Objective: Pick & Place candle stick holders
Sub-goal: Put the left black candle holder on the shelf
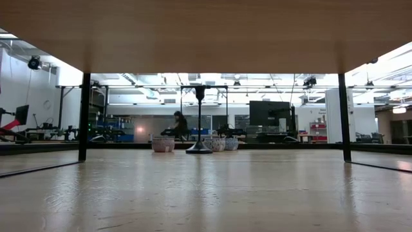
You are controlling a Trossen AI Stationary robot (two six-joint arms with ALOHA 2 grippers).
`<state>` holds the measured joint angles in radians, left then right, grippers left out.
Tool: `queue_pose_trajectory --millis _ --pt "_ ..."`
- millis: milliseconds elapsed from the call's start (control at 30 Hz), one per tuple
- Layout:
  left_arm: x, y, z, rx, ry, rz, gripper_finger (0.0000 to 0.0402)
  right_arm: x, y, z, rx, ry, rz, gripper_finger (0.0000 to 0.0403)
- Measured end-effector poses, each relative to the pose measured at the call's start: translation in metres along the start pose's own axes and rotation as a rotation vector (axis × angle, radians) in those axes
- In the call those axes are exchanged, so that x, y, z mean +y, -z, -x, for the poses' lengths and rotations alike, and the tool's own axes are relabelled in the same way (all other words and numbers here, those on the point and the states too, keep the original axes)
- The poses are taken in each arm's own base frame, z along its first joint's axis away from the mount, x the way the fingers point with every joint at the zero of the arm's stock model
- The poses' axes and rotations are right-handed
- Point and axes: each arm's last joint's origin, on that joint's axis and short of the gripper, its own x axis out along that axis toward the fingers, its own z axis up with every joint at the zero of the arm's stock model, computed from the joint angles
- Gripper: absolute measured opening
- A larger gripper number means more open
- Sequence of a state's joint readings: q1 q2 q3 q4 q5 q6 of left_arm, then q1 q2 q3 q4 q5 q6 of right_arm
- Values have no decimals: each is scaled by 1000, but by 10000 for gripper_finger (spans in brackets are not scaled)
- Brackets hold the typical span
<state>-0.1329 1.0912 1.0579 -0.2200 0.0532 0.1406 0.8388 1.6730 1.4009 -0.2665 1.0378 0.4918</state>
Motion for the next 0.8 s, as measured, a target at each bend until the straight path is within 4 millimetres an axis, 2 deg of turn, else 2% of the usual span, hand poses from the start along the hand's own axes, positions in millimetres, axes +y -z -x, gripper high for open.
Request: queue_pose_trajectory --millis 233,400,800 --pt "0 1 -1 7 1 -1 255 6 14 -8 -10 63 11 228" --pt "0 6 -2 24 -11 1 255 11 31 -18 -3 102 -4 228" --pt "0 6 -1 27 -22 2 255 5 51 -59 -23 244 -94 228"
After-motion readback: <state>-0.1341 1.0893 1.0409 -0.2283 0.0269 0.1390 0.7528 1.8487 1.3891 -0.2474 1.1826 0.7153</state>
